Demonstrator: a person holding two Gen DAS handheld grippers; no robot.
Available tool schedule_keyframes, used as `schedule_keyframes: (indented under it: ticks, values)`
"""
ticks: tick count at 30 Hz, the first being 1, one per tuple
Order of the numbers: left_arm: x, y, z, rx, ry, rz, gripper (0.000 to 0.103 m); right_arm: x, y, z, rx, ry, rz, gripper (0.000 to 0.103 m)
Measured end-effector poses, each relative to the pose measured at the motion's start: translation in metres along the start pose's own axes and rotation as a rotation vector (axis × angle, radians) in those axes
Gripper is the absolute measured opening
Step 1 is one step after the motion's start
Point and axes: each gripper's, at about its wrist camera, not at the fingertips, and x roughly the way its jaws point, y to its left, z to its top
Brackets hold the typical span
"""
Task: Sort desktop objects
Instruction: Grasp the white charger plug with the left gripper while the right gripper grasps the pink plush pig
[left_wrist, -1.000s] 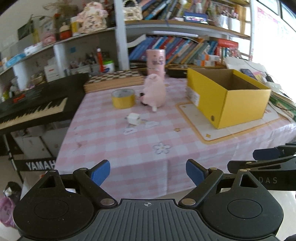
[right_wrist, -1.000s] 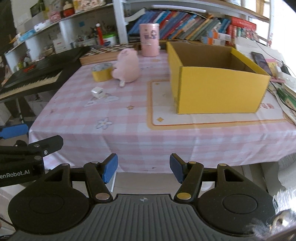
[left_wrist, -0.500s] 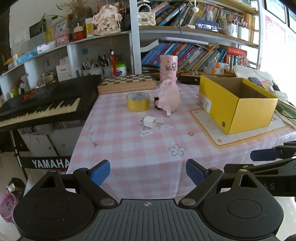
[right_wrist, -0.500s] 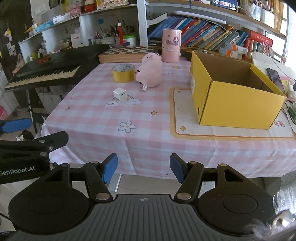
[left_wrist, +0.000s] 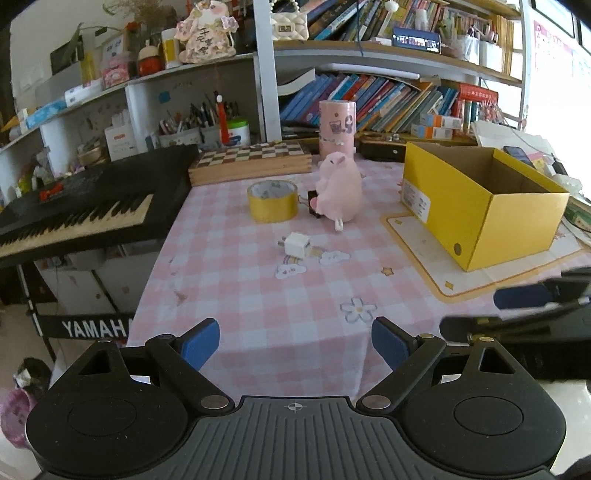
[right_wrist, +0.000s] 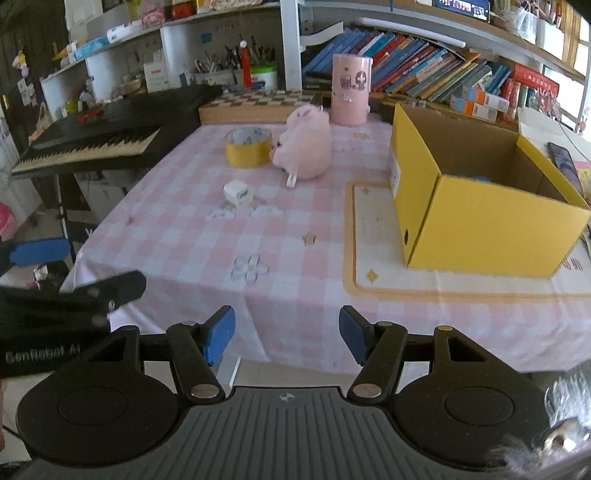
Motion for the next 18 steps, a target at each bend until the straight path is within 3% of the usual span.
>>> schedule_keyframes:
  ticks: [4,18]
  values:
    - [0.017,-0.002,0.019,0.018,-0.004,0.025,0.092,0.020,-0.009,0.025,0.000,-0.003,0.030,0.060]
    - [0.090,0.004,0.076,-0.058,0.052,0.110,0.092,0.089,-0.043,0.104,-0.014,-0.032,0.113,0.062]
